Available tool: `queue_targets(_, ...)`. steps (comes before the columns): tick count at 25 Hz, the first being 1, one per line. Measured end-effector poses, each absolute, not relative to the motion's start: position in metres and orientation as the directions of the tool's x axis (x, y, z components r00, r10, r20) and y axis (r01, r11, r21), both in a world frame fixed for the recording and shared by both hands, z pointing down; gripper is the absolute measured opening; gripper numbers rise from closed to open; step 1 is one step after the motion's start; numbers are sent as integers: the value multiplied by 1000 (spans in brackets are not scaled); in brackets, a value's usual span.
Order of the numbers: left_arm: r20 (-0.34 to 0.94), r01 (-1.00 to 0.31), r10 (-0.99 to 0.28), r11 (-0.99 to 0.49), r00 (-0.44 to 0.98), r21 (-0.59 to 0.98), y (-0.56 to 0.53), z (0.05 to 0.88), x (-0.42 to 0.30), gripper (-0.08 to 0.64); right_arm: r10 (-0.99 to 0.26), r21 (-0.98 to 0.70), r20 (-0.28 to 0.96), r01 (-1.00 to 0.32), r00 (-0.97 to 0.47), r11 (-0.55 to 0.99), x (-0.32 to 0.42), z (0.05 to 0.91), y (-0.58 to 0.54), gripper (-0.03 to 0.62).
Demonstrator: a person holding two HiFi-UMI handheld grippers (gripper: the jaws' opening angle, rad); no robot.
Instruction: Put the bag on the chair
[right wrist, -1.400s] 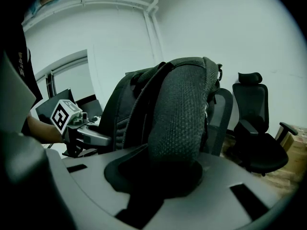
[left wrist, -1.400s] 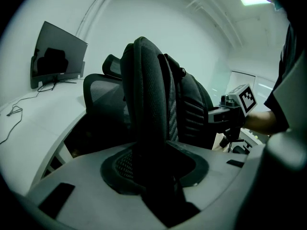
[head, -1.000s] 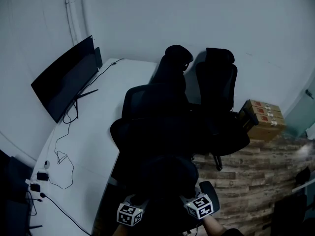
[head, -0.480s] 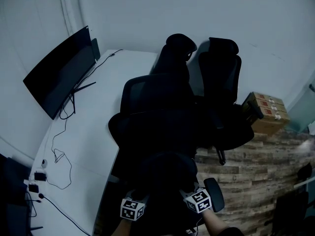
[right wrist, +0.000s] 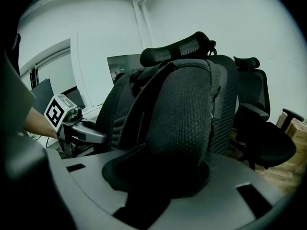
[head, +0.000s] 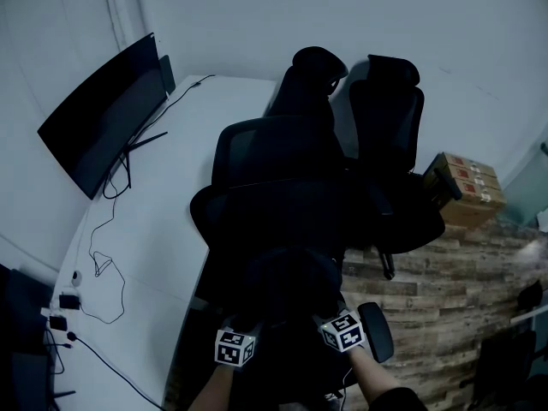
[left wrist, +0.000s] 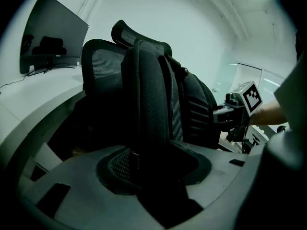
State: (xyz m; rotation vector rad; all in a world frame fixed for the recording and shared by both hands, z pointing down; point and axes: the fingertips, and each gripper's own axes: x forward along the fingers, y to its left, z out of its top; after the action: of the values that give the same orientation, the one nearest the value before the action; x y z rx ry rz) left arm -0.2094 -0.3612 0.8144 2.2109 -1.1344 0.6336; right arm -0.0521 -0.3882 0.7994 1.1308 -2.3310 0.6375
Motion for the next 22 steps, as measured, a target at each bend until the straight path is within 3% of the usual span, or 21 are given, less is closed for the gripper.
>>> queue_targets(11, 663, -864, -574, -440, 480, 245, -380, 831, -222, 253, -586, -171, 663, -857, -465, 486, -46, 823, -416, 204)
queue_targets(22, 695, -884, -566, -406, 443, 232, -393, 840, -226, 276, -584, -156, 710, -896, -395, 416, -36, 837, -431, 241)
